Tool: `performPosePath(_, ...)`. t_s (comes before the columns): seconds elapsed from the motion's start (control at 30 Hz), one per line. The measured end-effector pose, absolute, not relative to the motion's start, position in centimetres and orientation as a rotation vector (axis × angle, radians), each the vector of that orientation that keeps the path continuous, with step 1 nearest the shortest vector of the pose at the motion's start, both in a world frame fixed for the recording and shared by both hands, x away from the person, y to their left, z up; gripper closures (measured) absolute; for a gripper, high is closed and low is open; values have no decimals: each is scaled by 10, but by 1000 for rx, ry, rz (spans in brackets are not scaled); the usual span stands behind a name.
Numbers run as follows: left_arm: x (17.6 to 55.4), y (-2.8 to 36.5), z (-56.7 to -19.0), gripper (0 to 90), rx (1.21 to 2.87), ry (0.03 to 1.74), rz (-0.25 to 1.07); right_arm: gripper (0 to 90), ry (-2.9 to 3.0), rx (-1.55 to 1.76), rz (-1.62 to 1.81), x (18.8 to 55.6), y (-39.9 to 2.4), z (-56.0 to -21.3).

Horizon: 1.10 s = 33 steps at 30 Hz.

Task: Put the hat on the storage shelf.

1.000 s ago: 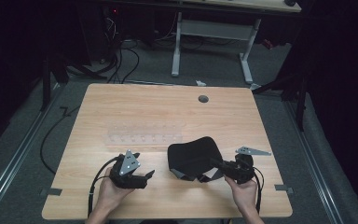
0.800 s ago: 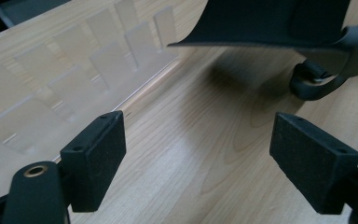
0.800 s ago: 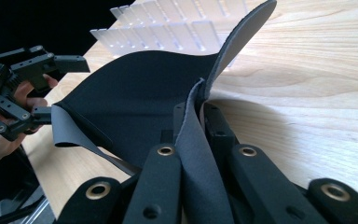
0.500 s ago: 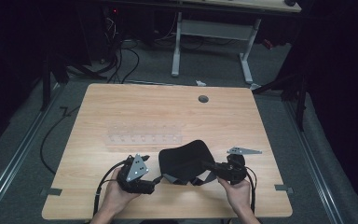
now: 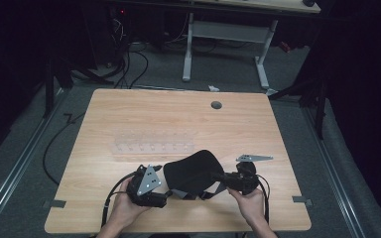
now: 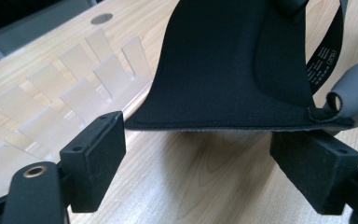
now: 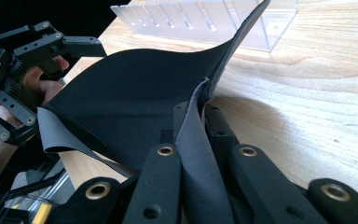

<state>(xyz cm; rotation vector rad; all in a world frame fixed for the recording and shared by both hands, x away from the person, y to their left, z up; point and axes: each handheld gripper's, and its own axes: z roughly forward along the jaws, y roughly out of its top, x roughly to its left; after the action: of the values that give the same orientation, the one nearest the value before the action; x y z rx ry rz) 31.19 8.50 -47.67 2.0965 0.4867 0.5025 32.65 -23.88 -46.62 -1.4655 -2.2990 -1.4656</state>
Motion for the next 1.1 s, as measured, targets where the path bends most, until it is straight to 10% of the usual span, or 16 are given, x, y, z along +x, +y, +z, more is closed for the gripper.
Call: performPosePath(1.1, 311, 73, -481, 266, 2131, 413, 516, 857, -2252, -1435, -1433, 332, -225, -457)
